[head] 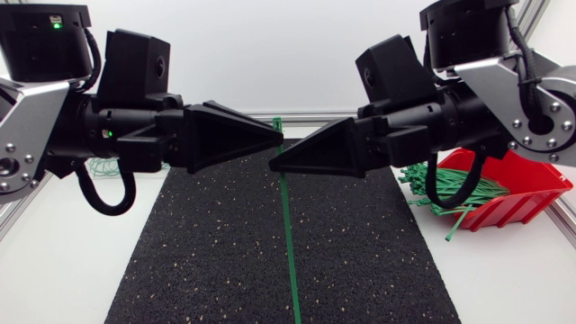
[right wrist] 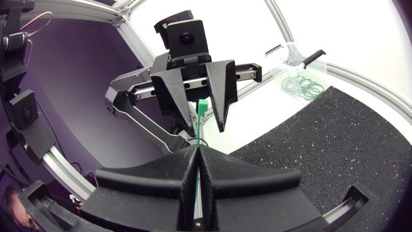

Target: Take a green cable tie from the red box, thread the tail through the head to close it, then place it in the transparent bin on the left.

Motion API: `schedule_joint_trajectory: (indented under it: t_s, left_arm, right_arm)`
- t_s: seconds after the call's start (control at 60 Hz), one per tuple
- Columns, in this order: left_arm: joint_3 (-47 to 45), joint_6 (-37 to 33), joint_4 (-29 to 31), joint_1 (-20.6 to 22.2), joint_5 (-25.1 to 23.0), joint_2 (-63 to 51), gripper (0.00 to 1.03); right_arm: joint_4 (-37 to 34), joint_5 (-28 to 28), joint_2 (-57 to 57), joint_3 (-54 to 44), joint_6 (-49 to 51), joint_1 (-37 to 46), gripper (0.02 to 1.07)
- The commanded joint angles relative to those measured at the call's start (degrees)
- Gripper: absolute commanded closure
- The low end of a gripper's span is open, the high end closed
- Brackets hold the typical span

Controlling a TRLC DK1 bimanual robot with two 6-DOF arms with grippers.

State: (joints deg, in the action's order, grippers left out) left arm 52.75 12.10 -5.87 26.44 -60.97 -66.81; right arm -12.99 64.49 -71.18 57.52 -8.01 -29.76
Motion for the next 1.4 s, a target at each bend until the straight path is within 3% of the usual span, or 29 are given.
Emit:
schedule_joint_trajectory:
  t_s: [0.0, 0.733, 0.817, 0.933, 1.383]
  left_arm:
    - [-1.34, 1.44, -0.72, 0.46, 0.15, -0.34, 0.8]
    - [-1.51, 2.84, -2.13, 0.63, 0.15, -0.52, 0.88]
    - [-1.69, 3.02, -2.92, 0.9, 0.15, -0.61, 0.97]
    - [-1.6, 3.37, -2.92, 1.07, 0.15, -0.96, 0.99]
    - [-0.54, 8.03, -1.43, 0.11, -0.03, -1.92, 1.0]
  right_arm:
    - [0.95, -0.07, 0.6, -1.18, -1.83, 0.4, 1.01]
    - [1.74, -0.07, 0.51, -1.44, -2.45, 0.05, 1.02]
    - [1.92, -0.07, 0.51, -1.44, -2.45, 0.05, 1.02]
    - [2.45, -0.07, 0.6, -1.62, -2.8, -0.04, 1.02]
    - [3.77, -0.59, 0.78, -2.23, -2.89, -0.3, 1.01]
